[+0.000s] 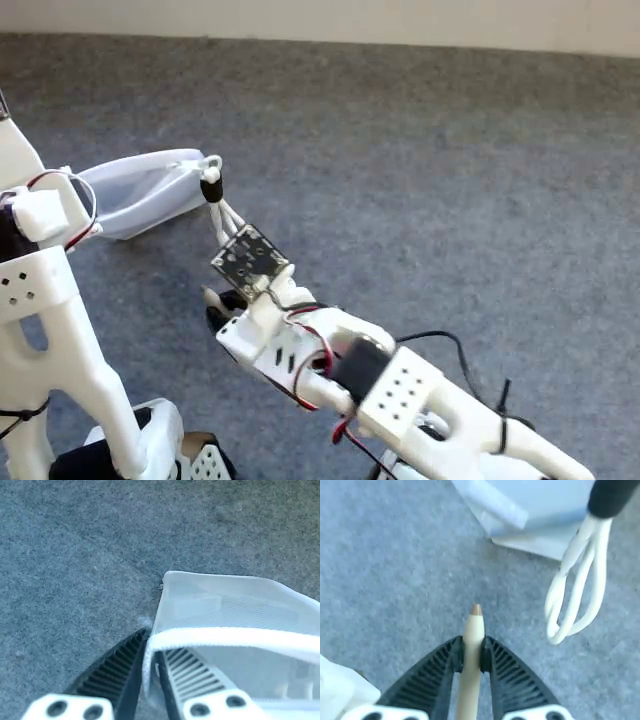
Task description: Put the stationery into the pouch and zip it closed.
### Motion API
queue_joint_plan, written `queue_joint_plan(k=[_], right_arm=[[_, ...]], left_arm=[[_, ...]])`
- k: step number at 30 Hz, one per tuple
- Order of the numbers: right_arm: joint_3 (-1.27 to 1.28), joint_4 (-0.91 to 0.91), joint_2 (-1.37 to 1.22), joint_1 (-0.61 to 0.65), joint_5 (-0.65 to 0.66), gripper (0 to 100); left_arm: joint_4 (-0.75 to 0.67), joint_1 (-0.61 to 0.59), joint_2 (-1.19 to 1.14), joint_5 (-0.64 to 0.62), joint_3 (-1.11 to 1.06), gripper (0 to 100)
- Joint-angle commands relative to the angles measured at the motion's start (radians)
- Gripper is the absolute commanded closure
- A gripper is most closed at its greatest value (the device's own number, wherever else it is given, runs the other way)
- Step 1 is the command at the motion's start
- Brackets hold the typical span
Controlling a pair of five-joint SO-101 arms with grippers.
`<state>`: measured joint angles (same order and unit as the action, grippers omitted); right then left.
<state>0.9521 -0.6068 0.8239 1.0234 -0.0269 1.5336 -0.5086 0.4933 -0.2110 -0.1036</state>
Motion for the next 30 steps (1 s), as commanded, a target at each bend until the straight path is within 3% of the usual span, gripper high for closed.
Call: queue_joint_plan(k=[1,19,30], right_arm=[[-0.007,-0.004,0.151,0.005,-0.006,99.4],[-0.008,0.008,0.352,0.004,-0.002,99.4],[-0.019,0.251,0.352,0.004,0.000,99.4]], left_arm=[[-0.014,-0.008,0.019,-0.017,0.047,99],[-0.014,-0.008,0.019,-0.017,0.047,99],[-0.014,-0.008,0.019,-0.017,0.047,99]])
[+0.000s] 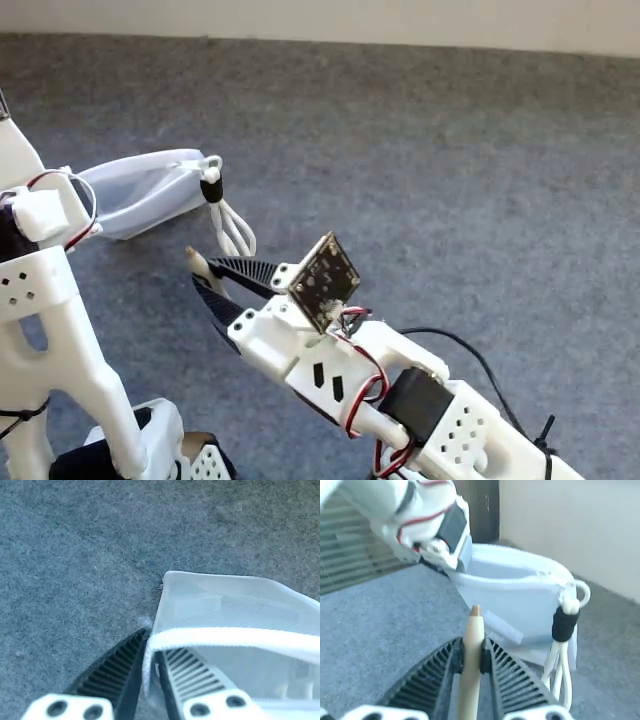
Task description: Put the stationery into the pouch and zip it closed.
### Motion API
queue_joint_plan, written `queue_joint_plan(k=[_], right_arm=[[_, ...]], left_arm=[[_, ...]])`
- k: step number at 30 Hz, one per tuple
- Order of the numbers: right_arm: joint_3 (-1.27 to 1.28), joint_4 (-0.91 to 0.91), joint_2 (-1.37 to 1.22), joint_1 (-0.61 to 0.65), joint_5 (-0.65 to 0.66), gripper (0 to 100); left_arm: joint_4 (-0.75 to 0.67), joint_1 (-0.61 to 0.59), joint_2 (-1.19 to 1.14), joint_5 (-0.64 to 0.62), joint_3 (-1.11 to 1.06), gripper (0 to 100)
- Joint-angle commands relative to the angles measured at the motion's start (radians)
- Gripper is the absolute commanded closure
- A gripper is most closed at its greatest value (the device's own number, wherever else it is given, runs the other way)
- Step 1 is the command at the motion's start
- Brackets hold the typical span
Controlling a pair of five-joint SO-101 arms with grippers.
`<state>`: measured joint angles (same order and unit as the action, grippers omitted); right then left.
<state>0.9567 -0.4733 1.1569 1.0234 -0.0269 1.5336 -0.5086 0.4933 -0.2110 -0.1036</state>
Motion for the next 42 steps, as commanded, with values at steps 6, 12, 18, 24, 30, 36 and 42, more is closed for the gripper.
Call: queue_joint_plan(k=[6,12,18,24,30,36,42], right_arm=[[-0.024,0.390,0.012,0.004,0.104,99.4],[-0.061,0.607,0.010,0.004,0.147,99.4],[-0.150,0.613,0.010,-0.041,0.147,99.4],[-0.157,0.622,-0.031,-0.082,0.147,99.4],[-0.151,0.832,-0.222,-0.082,0.150,99.4],[-0.151,0.992,-0.398,-0.082,0.149,99.4],[-0.154,1.098,-0.456,-0.062,0.147,99.4]], left_arm=[[-0.014,-0.008,0.019,-0.017,0.047,99],[-0.014,-0.008,0.019,-0.017,0.047,99],[-0.014,0.008,0.019,-0.017,0.047,99],[-0.014,0.045,0.019,-0.015,0.045,99],[-0.014,0.045,0.019,-0.014,0.045,99],[-0.020,0.047,0.019,-0.012,0.019,99],[-0.020,0.048,0.019,-0.012,0.019,99]])
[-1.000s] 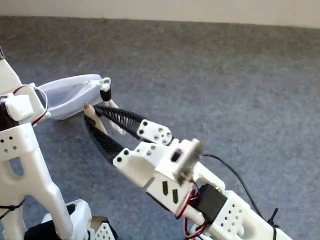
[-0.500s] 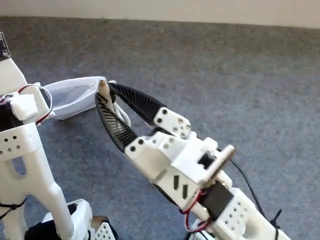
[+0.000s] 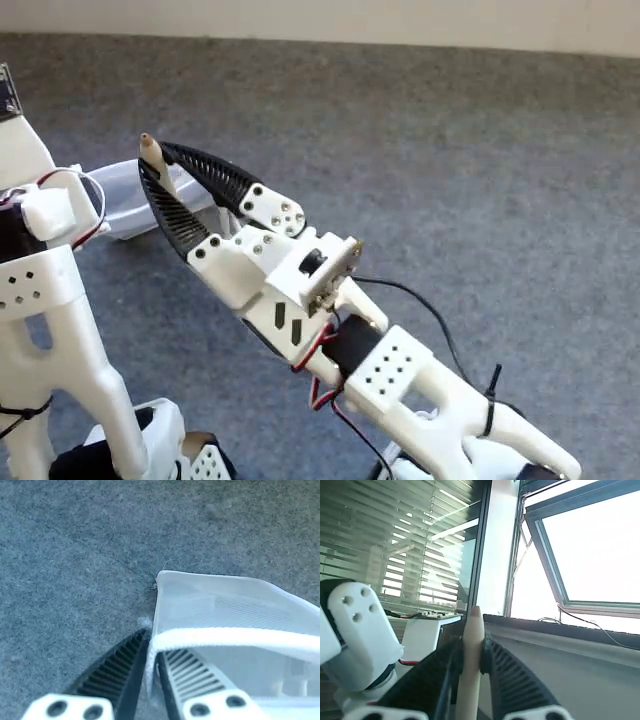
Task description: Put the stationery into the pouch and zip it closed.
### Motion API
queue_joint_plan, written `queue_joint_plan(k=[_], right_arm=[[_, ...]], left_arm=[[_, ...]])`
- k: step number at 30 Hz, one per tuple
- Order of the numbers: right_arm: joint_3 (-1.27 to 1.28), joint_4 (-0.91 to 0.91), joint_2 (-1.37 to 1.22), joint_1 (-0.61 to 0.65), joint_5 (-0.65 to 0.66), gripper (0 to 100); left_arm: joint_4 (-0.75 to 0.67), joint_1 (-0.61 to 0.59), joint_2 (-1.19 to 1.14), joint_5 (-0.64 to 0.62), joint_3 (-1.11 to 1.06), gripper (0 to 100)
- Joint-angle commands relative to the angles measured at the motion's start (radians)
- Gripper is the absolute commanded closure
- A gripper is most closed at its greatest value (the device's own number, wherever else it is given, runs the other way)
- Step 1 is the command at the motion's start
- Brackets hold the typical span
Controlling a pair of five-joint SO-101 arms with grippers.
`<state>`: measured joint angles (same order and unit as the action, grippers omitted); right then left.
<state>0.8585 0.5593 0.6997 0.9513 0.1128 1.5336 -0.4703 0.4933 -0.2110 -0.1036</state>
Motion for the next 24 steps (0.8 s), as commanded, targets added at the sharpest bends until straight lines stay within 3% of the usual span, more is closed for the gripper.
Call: queue_joint_plan(k=[1,8,21,24], right_arm=[[-0.058,0.067,0.004,0.033,0.009,99.4],[-0.056,0.067,-0.028,0.130,0.012,99.4],[-0.096,0.257,-0.096,0.124,0.014,99.4],[-0.153,0.260,-0.156,0.056,0.009,99.4]], left_arm=[[-0.020,0.010,0.019,-0.012,0.019,99],[-0.017,0.010,0.019,-0.012,0.019,99],[-0.015,0.030,0.019,-0.011,0.015,99],[-0.020,0.031,0.019,-0.011,0.008,99]])
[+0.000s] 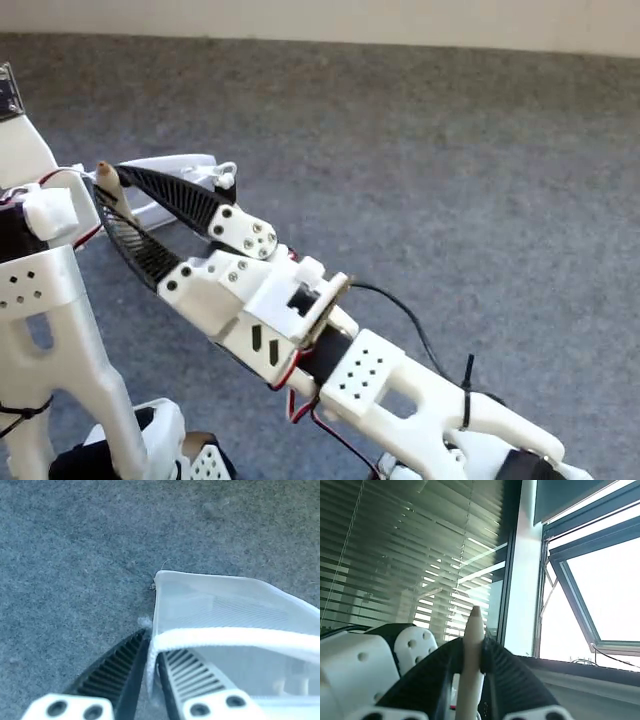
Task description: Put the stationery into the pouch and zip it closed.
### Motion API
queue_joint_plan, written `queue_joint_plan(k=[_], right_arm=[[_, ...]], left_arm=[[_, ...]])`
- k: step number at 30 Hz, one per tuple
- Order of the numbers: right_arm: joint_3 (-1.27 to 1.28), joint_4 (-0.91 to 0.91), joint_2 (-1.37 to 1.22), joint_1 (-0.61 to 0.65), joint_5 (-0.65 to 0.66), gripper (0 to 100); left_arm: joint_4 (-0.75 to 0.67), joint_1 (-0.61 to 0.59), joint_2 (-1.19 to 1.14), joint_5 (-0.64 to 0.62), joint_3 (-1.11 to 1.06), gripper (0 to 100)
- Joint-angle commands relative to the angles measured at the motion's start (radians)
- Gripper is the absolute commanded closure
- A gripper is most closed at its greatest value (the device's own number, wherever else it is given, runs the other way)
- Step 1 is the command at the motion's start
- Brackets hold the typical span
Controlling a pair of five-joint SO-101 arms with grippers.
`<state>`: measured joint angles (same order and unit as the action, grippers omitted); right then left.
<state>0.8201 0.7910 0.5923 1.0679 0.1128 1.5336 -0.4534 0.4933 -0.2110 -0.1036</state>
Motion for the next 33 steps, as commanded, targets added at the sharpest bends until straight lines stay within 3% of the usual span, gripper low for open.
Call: queue_joint_plan(k=[1,7,14,23,33], right_arm=[[-0.134,0.042,-0.073,-0.082,0.009,99.4],[-0.199,0.232,-0.242,-0.165,0.011,99.4],[-0.217,0.237,-0.348,-0.159,0.012,99.4],[-0.211,0.232,-0.286,-0.130,0.008,99.4],[-0.217,0.232,-0.456,-0.111,0.012,99.4]], left_arm=[[-0.020,0.015,0.019,-0.011,0.008,99],[-0.020,0.015,0.019,-0.011,0.008,99],[-0.020,0.013,0.019,-0.011,0.008,99],[-0.021,0.013,0.019,-0.011,0.008,99],[-0.020,0.008,0.019,-0.011,0.008,99]])
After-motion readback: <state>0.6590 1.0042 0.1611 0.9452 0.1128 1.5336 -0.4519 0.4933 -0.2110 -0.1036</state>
